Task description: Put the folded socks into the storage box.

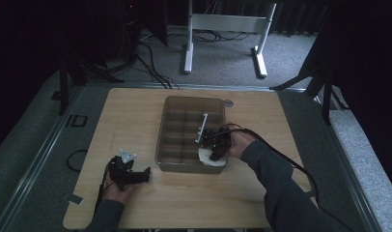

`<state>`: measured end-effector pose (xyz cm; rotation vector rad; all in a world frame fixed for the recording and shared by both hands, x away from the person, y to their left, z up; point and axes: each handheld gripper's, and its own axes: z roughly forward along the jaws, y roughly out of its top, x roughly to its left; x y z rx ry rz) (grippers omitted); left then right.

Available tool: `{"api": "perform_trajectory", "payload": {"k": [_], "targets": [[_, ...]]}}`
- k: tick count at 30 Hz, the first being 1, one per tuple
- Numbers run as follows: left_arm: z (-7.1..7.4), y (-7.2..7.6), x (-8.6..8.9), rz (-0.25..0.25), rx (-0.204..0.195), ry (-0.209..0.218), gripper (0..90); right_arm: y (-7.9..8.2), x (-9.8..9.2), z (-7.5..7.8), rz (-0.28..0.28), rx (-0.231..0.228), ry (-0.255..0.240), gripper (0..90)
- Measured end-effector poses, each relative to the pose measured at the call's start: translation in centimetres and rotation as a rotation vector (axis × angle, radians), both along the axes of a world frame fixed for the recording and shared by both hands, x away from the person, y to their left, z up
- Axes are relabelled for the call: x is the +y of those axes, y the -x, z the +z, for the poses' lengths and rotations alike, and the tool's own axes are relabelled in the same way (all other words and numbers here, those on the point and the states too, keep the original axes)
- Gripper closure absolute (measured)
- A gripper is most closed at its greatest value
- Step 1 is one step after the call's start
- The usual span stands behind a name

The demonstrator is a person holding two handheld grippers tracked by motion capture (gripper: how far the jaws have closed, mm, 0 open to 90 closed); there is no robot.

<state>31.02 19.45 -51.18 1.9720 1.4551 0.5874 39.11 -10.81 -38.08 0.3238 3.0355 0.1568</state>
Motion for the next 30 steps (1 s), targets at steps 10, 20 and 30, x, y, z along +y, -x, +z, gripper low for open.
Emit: {"api": "perform_trajectory", "payload": {"k": [10,20,30], "targets": [[0.0,0.0,0.0,0.0,0.0,0.0,1.0,-0.2,0.2,-0.6,-0.005,0.016,0.015,70.1],[0.0,0.0,0.0,0.0,0.0,0.001,1.0,-0.5,0.5,-1.5,-0.007,0.03,0.043,70.1],[0.0,0.0,0.0,-0.001,0.001,-0.001,1.0,-0.6,0.7,-2.3,-0.01,0.043,0.066,70.2]]}}
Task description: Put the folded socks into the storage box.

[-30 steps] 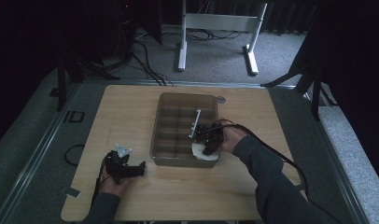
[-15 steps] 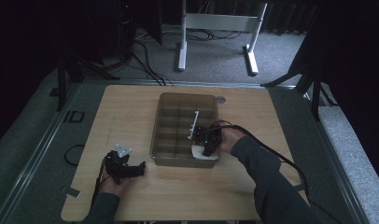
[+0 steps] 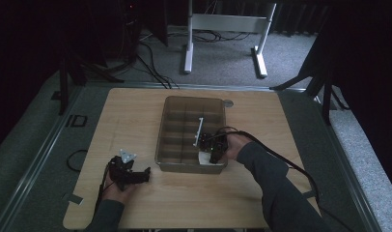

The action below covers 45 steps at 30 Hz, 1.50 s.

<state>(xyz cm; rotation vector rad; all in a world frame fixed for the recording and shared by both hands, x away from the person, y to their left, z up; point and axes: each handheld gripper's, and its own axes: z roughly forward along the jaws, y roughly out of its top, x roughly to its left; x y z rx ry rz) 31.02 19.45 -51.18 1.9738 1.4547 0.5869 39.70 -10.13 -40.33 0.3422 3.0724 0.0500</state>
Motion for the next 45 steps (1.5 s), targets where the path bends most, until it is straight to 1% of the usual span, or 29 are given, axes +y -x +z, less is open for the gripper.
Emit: {"api": "perform_trajectory", "payload": {"k": [3,13,24,27,28,29,32,34,37,38,41,43,44,45], "targets": [[0.0,0.0,0.0,0.0,0.0,0.0,1.0,-0.1,0.1,-0.5,-0.002,0.014,0.011,70.1],[0.0,0.0,0.0,0.002,-0.001,0.002,1.0,-0.3,0.3,-1.0,-0.008,0.031,0.028,70.0],[0.0,0.0,0.0,0.001,-0.001,0.002,1.0,-0.5,0.4,-1.6,-0.011,0.044,0.038,70.0],[0.0,0.0,0.0,0.002,-0.001,0.002,1.0,-0.6,0.4,-1.5,-0.012,0.047,0.035,68.5],[0.0,0.0,0.0,0.002,-0.001,0.002,1.0,-0.6,0.4,-1.5,-0.012,0.048,0.034,67.3],[0.0,0.0,0.0,0.001,0.0,0.002,1.0,-0.8,0.3,-1.4,-0.023,0.058,0.026,64.5],[0.0,0.0,0.0,0.001,-0.001,0.003,1.0,-0.8,0.2,-1.4,-0.029,0.062,0.023,63.6],[0.0,0.0,0.0,0.001,-0.001,0.002,1.0,-1.0,0.1,-1.2,-0.038,0.069,0.014,60.8],[0.0,0.0,0.0,0.001,0.0,0.001,1.0,-1.0,0.0,-0.8,-0.041,0.061,0.004,57.5],[0.0,0.0,0.0,0.001,0.0,0.001,1.0,-0.9,-0.2,-0.4,-0.045,0.059,-0.004,55.6],[0.0,0.0,0.0,0.001,-0.001,0.001,1.0,-0.8,-0.3,0.0,-0.042,0.055,-0.015,54.7],[0.0,0.0,0.0,0.0,0.0,0.0,1.0,-0.7,-0.5,0.5,-0.043,0.051,-0.036,54.5],[0.0,0.0,0.0,0.0,0.0,0.0,1.0,-0.7,-0.7,1.1,-0.047,0.042,-0.054,54.3],[0.0,0.0,0.0,0.0,0.0,0.0,1.0,-0.7,-0.7,1.1,-0.047,0.042,-0.054,54.3]]}}
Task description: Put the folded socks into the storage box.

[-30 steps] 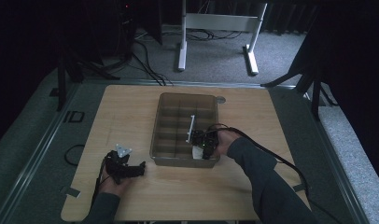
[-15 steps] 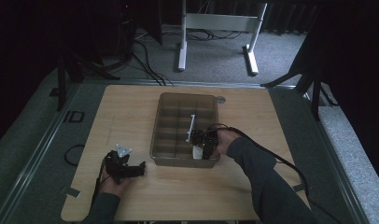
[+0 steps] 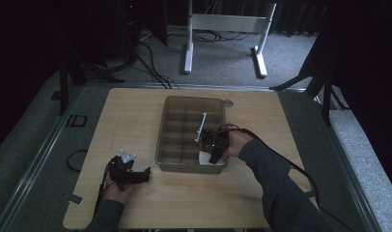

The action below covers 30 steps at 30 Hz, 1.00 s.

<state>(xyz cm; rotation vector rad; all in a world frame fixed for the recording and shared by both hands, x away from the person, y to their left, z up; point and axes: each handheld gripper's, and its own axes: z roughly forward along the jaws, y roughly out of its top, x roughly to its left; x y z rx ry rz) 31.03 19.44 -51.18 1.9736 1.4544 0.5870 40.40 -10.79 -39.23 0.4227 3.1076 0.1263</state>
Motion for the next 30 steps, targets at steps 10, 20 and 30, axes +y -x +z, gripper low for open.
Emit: {"api": "perform_trajectory", "payload": {"k": [10,20,30], "targets": [[0.0,0.0,0.0,0.0,0.0,0.0,1.0,0.3,-0.1,1.1,0.009,-0.033,-0.023,69.2],[0.0,0.0,0.0,0.0,0.0,0.0,1.0,0.5,0.5,0.9,0.033,-0.084,-0.015,88.3],[0.0,0.0,0.0,0.0,0.0,0.0,1.0,0.7,1.2,0.3,0.051,-0.088,0.008,90.0]]}}
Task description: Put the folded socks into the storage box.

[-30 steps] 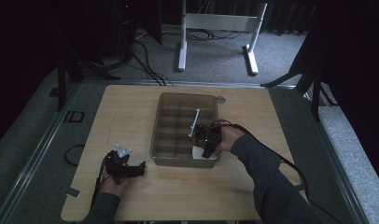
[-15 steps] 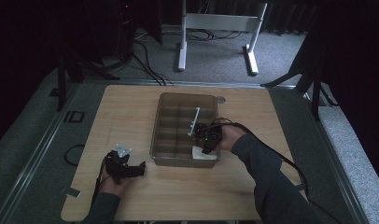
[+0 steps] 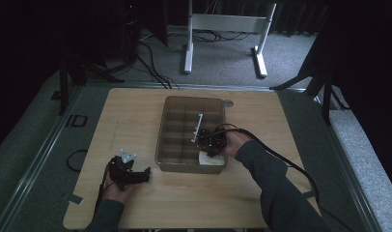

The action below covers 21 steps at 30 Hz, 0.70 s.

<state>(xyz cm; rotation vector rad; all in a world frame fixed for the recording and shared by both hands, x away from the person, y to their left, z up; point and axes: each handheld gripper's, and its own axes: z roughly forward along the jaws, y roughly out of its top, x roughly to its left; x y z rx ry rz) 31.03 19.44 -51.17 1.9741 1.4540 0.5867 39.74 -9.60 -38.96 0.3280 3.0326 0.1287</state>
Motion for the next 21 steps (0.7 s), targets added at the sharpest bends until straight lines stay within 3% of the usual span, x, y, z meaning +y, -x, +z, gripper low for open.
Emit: {"api": "perform_trajectory", "payload": {"k": [21], "targets": [[0.0,0.0,0.0,0.001,-0.001,0.001,1.0,-0.3,0.6,-1.2,-0.004,0.018,0.035,90.0]]}}
